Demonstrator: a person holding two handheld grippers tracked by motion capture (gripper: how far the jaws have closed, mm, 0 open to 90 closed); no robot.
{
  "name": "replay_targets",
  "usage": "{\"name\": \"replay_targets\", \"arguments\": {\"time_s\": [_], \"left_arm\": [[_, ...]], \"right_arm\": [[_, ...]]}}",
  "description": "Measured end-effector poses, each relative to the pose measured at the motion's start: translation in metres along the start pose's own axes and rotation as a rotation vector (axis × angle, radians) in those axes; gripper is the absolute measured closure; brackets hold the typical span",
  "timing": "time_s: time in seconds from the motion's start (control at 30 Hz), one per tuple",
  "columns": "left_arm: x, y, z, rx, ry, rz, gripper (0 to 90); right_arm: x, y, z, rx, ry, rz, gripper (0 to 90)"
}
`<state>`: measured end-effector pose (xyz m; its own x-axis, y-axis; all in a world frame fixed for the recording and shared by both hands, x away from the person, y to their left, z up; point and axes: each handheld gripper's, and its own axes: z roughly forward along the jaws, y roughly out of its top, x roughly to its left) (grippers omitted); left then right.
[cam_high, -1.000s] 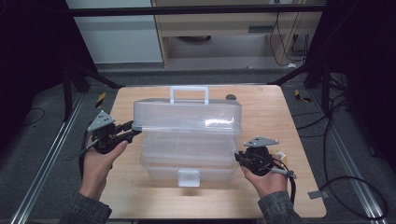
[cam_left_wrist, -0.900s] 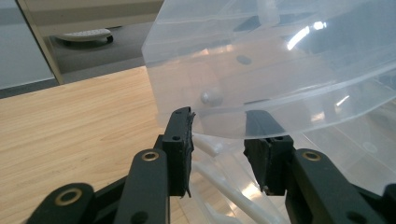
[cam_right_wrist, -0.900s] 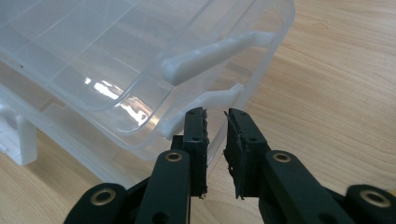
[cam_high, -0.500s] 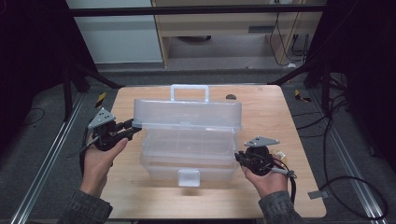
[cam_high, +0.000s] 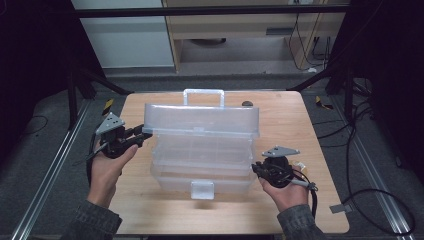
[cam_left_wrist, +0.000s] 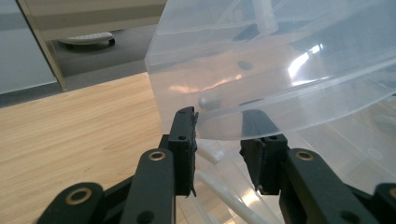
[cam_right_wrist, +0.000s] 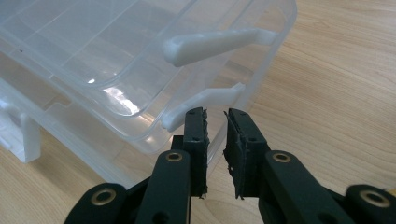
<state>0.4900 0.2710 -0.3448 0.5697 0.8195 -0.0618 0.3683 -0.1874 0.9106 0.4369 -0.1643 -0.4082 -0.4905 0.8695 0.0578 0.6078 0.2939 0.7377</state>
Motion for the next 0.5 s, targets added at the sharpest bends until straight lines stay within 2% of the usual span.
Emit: {"name": "replay_targets", "arguments": {"time_s": [0.5], "left_arm": [[0.0003, 0.0050, 0.0050, 0.000, 0.007, 0.003, 66.5]], "right_arm": [[-0.0009, 0.0000, -0.0018, -0.002, 0.005, 0.000, 79.3]]}}
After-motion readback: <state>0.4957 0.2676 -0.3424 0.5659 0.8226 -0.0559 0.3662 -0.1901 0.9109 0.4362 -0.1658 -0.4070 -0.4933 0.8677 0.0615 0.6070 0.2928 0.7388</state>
